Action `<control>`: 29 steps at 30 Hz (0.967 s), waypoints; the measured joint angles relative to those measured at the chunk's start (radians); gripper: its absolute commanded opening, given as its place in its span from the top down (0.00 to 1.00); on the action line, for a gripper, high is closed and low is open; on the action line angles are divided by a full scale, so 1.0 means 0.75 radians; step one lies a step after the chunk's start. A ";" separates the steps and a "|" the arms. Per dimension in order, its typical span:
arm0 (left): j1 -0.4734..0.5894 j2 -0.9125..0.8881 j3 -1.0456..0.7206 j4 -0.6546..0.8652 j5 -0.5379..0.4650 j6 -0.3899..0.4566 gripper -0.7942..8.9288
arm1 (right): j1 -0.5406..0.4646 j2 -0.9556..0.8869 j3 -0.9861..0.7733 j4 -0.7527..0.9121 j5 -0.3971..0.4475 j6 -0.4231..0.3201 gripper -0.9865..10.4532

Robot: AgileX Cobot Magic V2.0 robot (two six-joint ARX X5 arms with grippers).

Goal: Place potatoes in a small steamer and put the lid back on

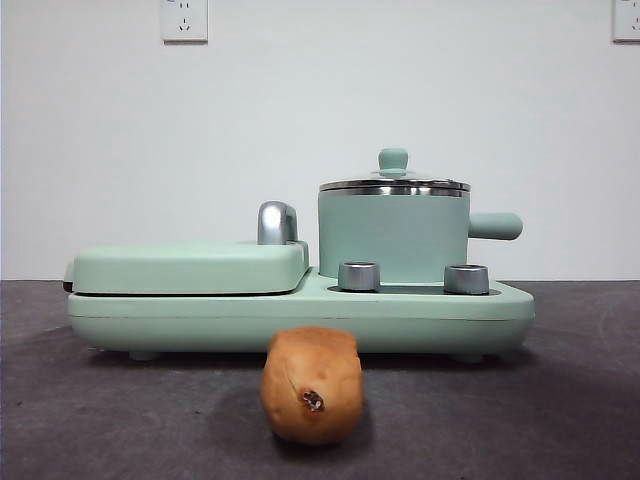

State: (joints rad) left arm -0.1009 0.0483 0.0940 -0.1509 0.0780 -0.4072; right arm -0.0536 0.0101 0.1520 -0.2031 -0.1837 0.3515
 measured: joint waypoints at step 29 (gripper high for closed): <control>-0.172 0.931 1.026 -0.471 0.586 0.160 0.91 | 0.000 0.699 0.959 -0.661 -0.814 -0.209 0.90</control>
State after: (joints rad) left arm -0.2302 0.7464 0.8635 -0.5041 0.5175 -0.2874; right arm -0.0536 0.5343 0.8715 -0.6987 -0.7940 0.1951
